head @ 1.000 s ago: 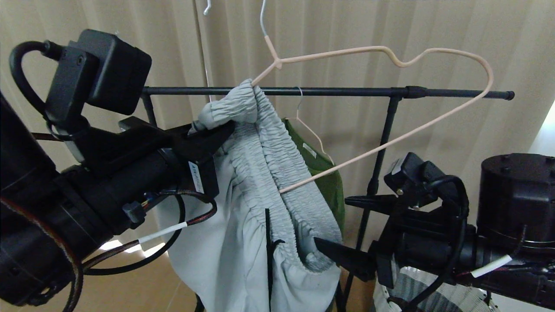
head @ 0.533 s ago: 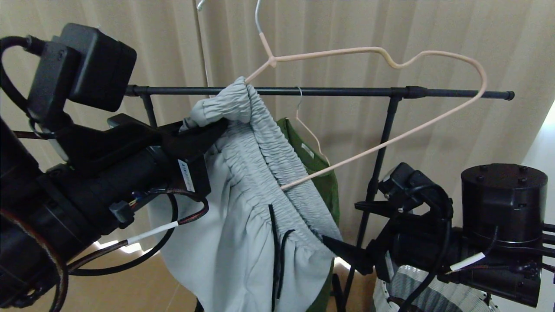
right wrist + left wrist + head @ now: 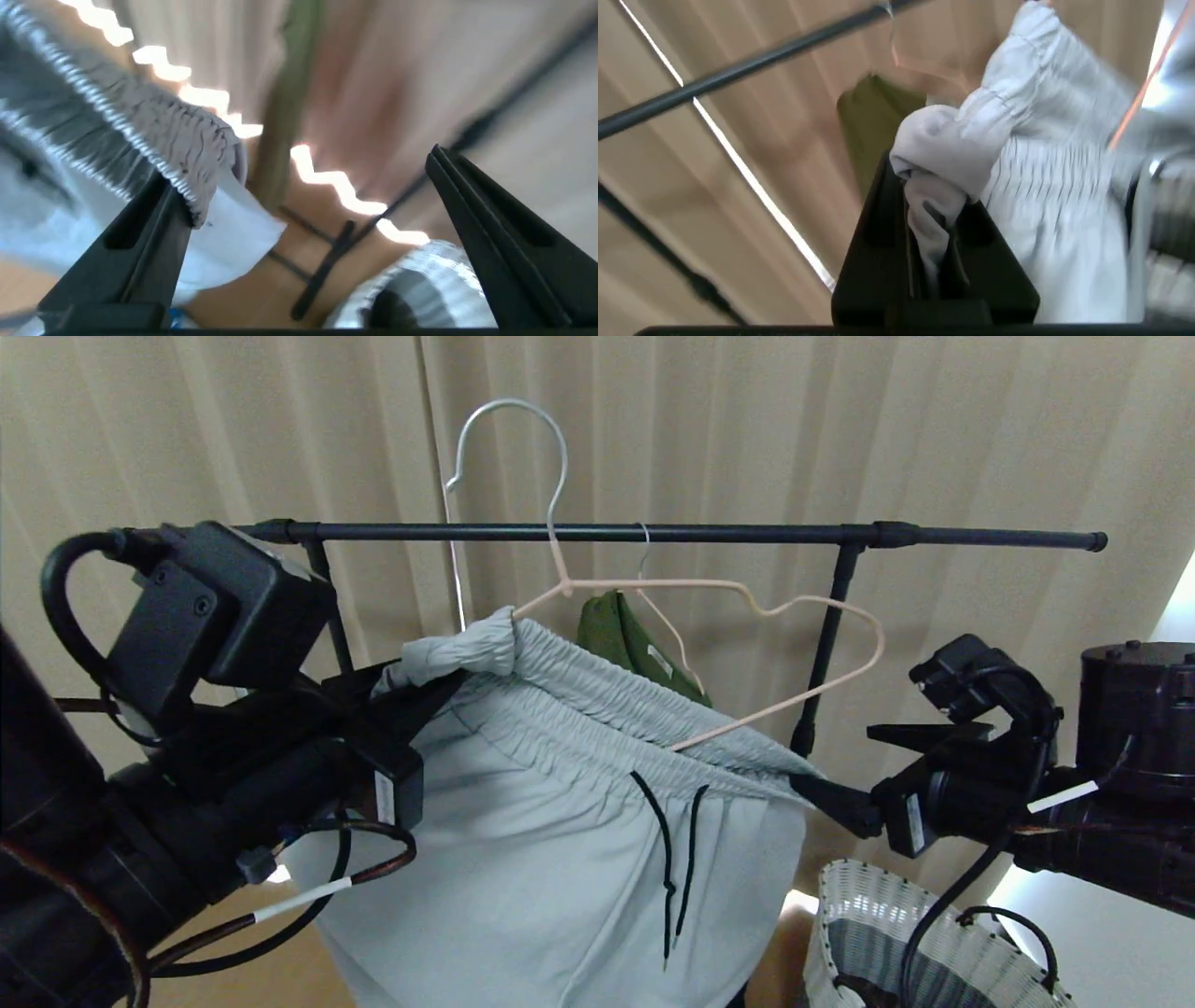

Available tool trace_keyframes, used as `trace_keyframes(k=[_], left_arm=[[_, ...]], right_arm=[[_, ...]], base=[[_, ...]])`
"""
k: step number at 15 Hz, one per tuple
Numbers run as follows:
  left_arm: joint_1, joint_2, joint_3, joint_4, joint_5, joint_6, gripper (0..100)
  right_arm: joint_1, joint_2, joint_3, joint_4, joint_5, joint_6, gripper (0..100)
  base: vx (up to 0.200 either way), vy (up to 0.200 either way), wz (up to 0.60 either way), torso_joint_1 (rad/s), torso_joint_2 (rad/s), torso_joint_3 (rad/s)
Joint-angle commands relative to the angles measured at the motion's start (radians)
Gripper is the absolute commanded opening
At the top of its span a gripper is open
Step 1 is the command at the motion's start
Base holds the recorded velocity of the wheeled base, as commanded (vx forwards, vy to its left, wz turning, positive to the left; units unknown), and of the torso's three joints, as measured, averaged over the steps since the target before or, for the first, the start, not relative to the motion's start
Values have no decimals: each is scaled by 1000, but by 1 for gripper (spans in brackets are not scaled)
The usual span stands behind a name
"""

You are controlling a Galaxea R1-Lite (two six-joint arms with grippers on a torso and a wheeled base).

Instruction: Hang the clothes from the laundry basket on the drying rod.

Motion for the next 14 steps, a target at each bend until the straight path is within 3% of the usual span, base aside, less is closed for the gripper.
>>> trace_keyframes(k=[1, 10, 14], left_arm=[[20, -15, 58, 1, 2, 29, 0], [102, -29, 212, 0, 2, 193, 0], [115, -15, 249, 3, 2, 259, 0]], right_arm=[[-62, -7, -31, 0, -2, -1, 100], [-114, -13, -73, 2, -2, -1, 100], [-60, -39, -63, 2, 1, 1, 100]], base=[[0, 0, 0, 0, 0, 0], [0, 0, 0, 0, 0, 0], [0, 0, 0, 0, 0, 0]])
